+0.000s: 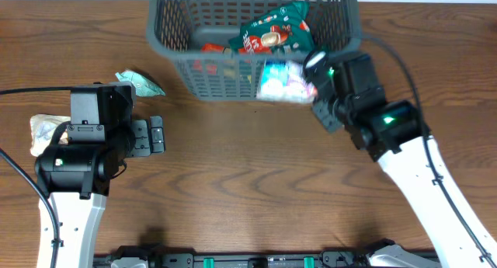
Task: Pack container
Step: 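Carry the tissue pack into the basket and open the right gripper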
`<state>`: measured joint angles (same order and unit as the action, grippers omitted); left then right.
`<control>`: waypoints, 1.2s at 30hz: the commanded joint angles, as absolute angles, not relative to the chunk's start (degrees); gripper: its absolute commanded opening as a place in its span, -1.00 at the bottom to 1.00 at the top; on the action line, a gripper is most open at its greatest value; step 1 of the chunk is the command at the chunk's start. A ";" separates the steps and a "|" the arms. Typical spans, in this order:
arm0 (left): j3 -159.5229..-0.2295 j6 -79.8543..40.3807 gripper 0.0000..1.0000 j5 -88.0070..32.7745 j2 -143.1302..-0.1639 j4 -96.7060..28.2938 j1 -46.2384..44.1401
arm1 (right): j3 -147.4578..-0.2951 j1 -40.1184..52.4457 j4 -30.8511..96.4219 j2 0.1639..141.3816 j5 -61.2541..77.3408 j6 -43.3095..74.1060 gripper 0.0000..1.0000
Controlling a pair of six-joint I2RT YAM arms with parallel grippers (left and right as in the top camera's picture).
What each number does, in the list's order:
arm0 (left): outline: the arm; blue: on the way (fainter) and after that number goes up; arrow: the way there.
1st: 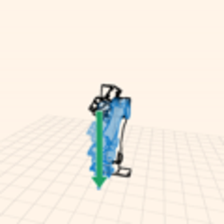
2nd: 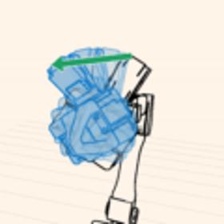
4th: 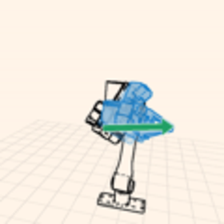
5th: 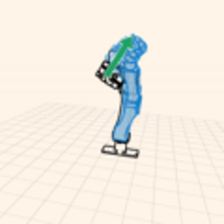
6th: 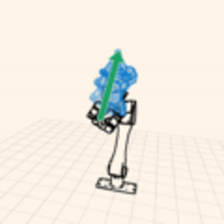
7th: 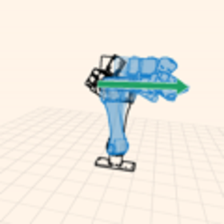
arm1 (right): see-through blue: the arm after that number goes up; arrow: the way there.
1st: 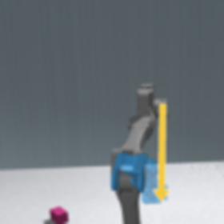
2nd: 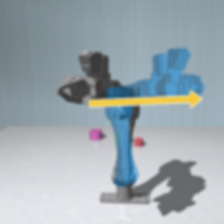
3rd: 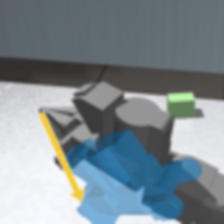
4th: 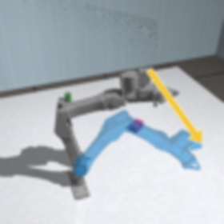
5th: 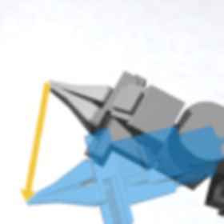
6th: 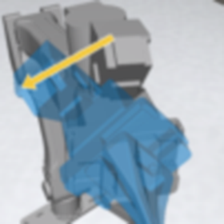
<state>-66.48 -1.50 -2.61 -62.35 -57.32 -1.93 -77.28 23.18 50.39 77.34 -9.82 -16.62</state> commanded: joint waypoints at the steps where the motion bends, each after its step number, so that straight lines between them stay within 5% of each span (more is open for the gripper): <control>1: -67.61 -1.76 0.97 -2.52 -62.11 -57.60 -1.67 | -90.00 23.66 47.35 74.28 -8.58 -5.39 -0.98; 12: -67.61 -1.76 0.97 -2.52 -62.11 -57.63 -1.67 | -102.26 23.68 44.58 81.19 -10.76 -4.60 -0.97; 22: -67.61 -1.76 0.97 -2.52 -62.11 -57.65 -1.67 | -102.35 25.93 17.50 90.83 -0.14 -10.48 -0.98; 29: -67.61 -1.76 0.97 -2.52 -62.11 -58.04 -1.67 | -102.45 28.21 23.64 99.77 5.08 -29.12 -0.98; 36: -67.61 -1.76 0.97 -2.52 -62.11 -58.06 -1.67 | -102.43 28.05 27.20 108.62 3.22 -30.11 -0.98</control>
